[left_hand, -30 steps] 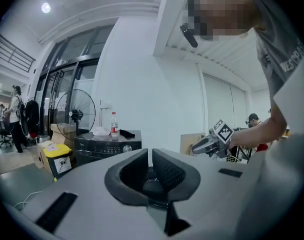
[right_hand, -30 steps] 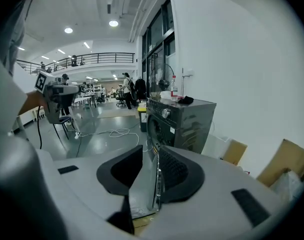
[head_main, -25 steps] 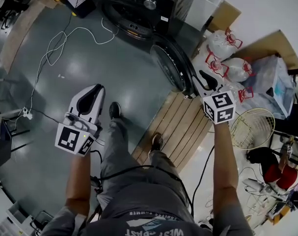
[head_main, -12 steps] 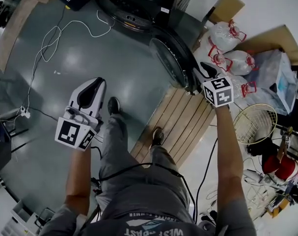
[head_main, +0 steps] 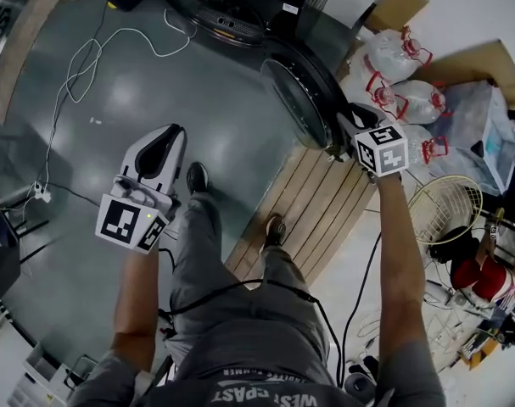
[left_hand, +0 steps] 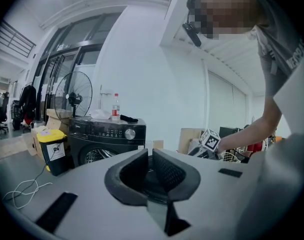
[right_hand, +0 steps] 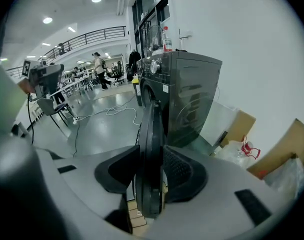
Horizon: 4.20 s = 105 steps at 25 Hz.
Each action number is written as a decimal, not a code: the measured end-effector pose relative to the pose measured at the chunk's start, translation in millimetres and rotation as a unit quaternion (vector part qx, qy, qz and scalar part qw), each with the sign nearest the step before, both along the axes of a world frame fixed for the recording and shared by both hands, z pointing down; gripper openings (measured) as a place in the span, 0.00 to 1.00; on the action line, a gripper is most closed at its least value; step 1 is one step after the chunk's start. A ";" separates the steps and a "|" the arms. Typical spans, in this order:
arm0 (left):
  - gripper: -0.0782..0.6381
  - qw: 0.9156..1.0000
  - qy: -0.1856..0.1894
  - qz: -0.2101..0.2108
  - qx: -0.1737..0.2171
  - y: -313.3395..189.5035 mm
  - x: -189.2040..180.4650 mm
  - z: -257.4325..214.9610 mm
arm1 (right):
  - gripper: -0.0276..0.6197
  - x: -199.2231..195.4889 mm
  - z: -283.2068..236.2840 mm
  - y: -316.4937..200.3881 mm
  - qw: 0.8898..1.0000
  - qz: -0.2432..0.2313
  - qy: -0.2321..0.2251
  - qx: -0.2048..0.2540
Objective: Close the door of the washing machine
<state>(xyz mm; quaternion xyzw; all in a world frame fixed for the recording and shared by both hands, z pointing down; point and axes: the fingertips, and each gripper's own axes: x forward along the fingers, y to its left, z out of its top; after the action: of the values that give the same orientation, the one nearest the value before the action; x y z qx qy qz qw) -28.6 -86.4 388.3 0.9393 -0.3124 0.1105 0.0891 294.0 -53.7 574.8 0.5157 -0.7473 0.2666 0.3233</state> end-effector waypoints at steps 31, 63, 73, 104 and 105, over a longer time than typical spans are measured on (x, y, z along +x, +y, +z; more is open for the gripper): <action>0.16 0.999 0.009 -0.044 -0.030 -25.2 -58.5 36.1 | 0.34 -139.9 5.0 8.5 0.989 -0.102 -0.081 -0.069; 0.17 0.992 -0.057 -0.010 -0.110 -65.3 -77.4 161.4 | 0.27 -307.3 -4.9 -129.7 0.971 -0.226 -0.076 -0.023; 0.17 0.991 -0.077 -0.035 -0.107 -155.9 -95.3 199.7 | 0.26 -321.7 -6.2 -205.2 0.970 -0.240 -0.029 0.012; 0.17 0.991 -0.053 -0.080 -0.091 -257.2 -164.8 194.9 | 0.09 -259.8 51.1 -393.5 0.993 0.004 0.053 0.101; 0.17 0.991 -0.053 -0.082 -0.092 -258.3 -167.4 195.7 | 0.09 -257.2 50.5 -399.2 0.992 0.019 0.058 0.109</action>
<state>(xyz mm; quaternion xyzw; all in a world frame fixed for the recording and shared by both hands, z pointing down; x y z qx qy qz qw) -196.0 -344.7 584.0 0.8913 -0.3810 0.1807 0.1668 36.9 -453.0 625.4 0.5763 -0.7420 0.1591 0.3033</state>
